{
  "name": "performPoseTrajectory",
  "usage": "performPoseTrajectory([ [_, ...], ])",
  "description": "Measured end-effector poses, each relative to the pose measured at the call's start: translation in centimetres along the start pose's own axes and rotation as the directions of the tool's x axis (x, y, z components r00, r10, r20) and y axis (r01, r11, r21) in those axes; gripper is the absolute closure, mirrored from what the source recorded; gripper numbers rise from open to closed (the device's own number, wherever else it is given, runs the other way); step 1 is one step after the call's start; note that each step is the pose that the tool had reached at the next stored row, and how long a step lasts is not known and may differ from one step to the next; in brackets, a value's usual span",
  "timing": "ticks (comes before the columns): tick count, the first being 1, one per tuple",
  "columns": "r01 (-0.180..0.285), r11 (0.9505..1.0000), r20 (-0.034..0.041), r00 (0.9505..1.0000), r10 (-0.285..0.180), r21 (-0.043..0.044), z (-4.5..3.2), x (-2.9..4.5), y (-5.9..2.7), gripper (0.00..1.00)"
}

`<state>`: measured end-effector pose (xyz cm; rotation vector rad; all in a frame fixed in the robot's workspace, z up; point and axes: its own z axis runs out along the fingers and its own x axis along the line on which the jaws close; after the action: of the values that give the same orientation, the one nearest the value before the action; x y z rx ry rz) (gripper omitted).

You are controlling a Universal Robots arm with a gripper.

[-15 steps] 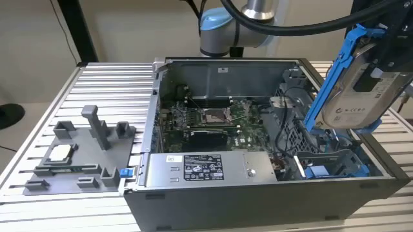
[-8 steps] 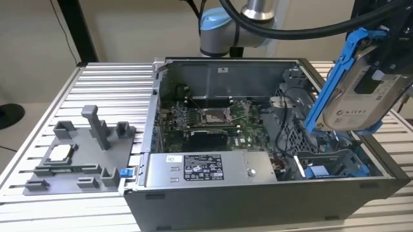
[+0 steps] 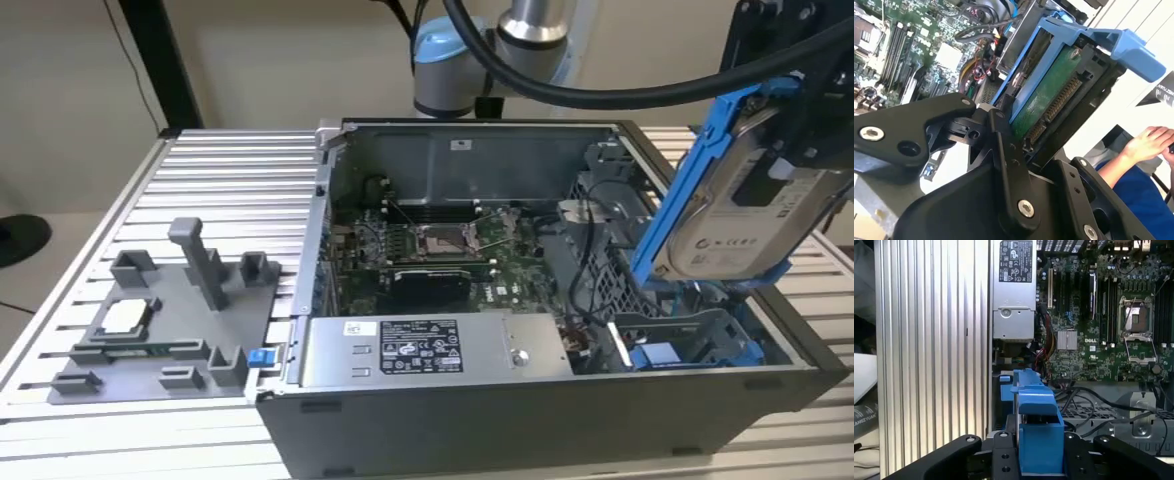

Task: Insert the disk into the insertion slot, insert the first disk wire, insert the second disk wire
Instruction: 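Insert the disk into the insertion slot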

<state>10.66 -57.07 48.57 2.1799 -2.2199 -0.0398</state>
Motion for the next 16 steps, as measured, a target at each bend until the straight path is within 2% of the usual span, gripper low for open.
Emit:
performPoseTrajectory([
  [16, 0.000, 1.0000, 0.0001, 1.0000, 0.000, -0.0003, 1.84, 1.60, -0.13, 1.00],
])
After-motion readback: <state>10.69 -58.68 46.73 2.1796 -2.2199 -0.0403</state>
